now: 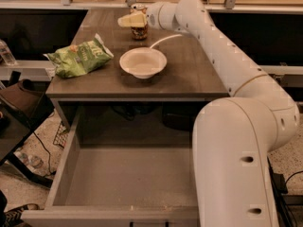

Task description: Place orange can into top drawer

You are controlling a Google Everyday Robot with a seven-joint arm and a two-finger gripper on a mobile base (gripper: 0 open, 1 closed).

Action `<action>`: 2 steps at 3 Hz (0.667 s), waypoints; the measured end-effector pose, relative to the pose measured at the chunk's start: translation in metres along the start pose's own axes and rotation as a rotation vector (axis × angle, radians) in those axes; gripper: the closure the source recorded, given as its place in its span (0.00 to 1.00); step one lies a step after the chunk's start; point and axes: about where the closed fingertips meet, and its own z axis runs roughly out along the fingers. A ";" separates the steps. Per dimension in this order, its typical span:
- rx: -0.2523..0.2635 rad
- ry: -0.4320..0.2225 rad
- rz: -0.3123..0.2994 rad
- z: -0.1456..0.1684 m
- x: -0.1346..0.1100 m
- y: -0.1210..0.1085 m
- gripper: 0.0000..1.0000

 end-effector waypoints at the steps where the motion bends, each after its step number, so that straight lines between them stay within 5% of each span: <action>1: -0.004 0.002 -0.001 0.002 0.001 0.002 0.18; 2: -0.008 0.003 0.000 0.004 0.002 0.005 0.41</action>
Offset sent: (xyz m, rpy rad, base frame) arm -0.0004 0.0027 -0.0011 -0.0017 0.0011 0.0042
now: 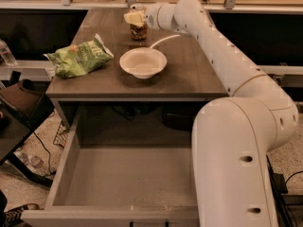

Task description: Place orange can into top drawer

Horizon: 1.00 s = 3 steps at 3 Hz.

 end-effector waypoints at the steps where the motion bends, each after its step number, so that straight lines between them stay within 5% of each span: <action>1: -0.004 0.001 0.001 0.002 0.001 0.002 0.64; 2: -0.009 0.003 0.002 0.006 0.003 0.005 0.96; 3: -0.011 0.004 0.002 0.007 0.003 0.007 1.00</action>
Offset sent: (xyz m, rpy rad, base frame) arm 0.0000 0.0025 -0.0014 0.0000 0.0018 0.0029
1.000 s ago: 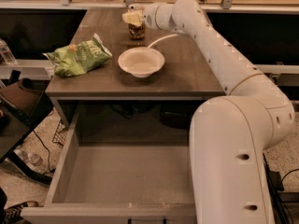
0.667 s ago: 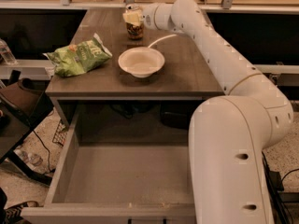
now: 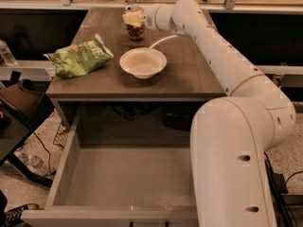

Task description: Place orange can into top drawer

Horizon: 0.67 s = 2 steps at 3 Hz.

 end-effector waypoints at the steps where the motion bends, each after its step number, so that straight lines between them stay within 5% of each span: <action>1: 0.028 0.005 -0.031 -0.004 -0.029 -0.004 1.00; 2: 0.071 -0.002 -0.069 -0.022 -0.082 -0.013 1.00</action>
Offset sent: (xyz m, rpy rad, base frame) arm 0.0151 -0.0328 0.1677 -0.0874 -0.1099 -0.1052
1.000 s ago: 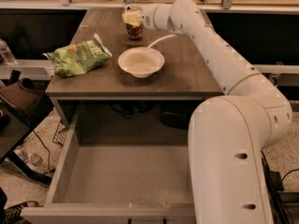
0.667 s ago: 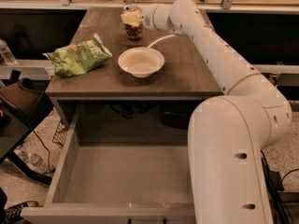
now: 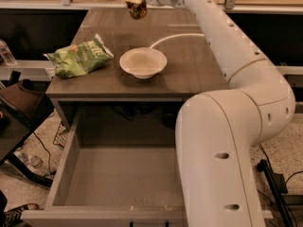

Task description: Place orange can into top drawer

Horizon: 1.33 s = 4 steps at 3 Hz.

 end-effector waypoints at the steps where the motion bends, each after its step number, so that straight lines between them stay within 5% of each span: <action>1: 0.019 -0.004 -0.018 -0.032 -0.033 -0.011 1.00; 3: 0.005 0.028 -0.071 -0.143 -0.058 -0.019 1.00; 4: 0.039 0.018 -0.073 -0.214 -0.057 -0.021 1.00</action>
Offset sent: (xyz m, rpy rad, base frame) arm -0.1030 -0.1052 0.0985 -0.0852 -0.0259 -0.0054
